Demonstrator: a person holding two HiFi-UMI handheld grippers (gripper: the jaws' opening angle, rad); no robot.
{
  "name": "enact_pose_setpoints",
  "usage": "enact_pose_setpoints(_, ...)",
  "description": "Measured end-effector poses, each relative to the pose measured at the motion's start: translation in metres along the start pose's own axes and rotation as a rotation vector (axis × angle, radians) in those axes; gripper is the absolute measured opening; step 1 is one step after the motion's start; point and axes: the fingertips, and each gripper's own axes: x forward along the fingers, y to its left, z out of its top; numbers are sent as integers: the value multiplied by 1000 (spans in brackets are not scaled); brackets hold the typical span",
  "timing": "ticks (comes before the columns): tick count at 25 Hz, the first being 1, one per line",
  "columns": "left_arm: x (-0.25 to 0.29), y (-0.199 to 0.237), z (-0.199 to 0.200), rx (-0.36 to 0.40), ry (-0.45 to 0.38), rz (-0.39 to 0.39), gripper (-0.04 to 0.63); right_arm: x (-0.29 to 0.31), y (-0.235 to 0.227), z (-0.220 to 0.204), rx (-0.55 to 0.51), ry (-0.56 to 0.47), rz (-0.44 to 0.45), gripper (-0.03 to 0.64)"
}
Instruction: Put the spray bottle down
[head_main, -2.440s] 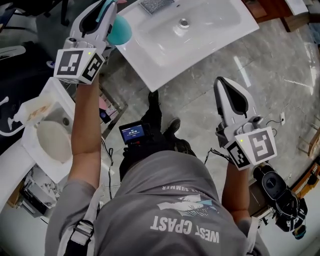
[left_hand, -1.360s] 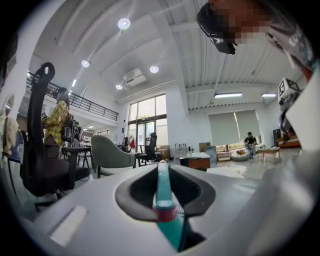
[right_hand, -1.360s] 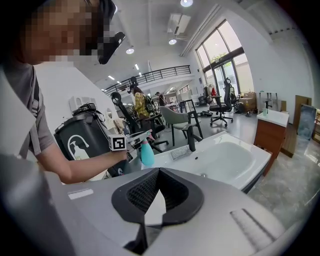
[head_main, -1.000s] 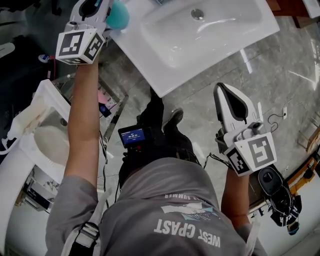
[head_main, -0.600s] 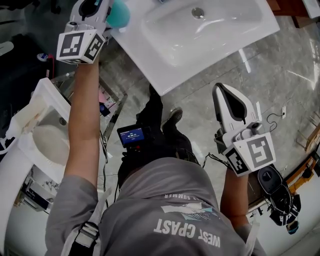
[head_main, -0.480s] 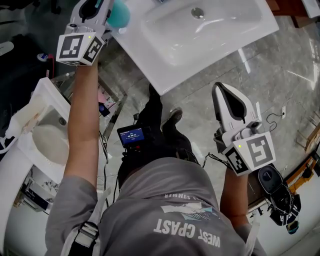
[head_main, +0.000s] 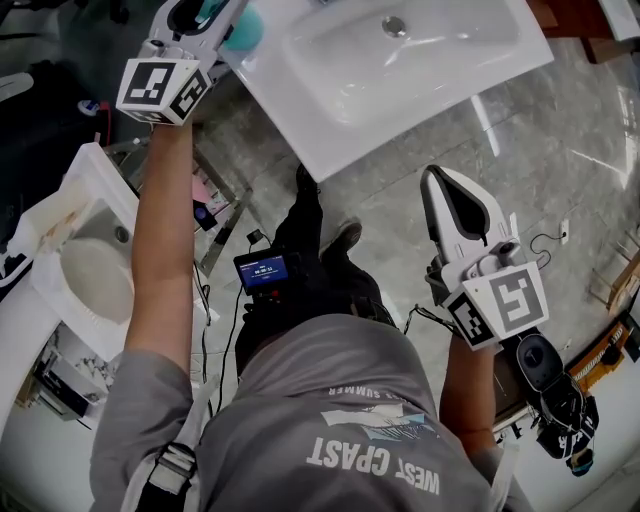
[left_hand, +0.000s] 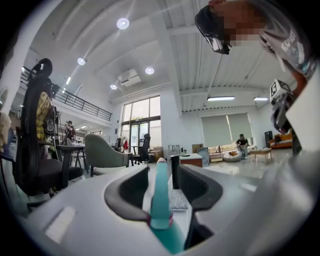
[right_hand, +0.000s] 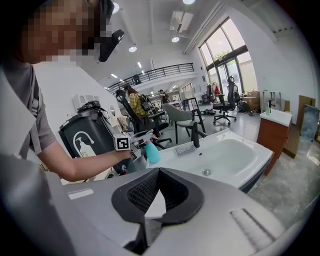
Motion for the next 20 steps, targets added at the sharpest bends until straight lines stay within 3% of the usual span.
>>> enact_pose_setpoints(5,-5,-1,8,17,0,9,237,-9,0,2,-12,-13,0,2)
enact_pose_setpoints(11,-4,-12,15,31,7,-7,262,-20,-1,0,-16,-19,4,2)
enact_pose_setpoints(20,-9,-12,30,77,11,31,301,-35,-6,4,-25,-40,2,2)
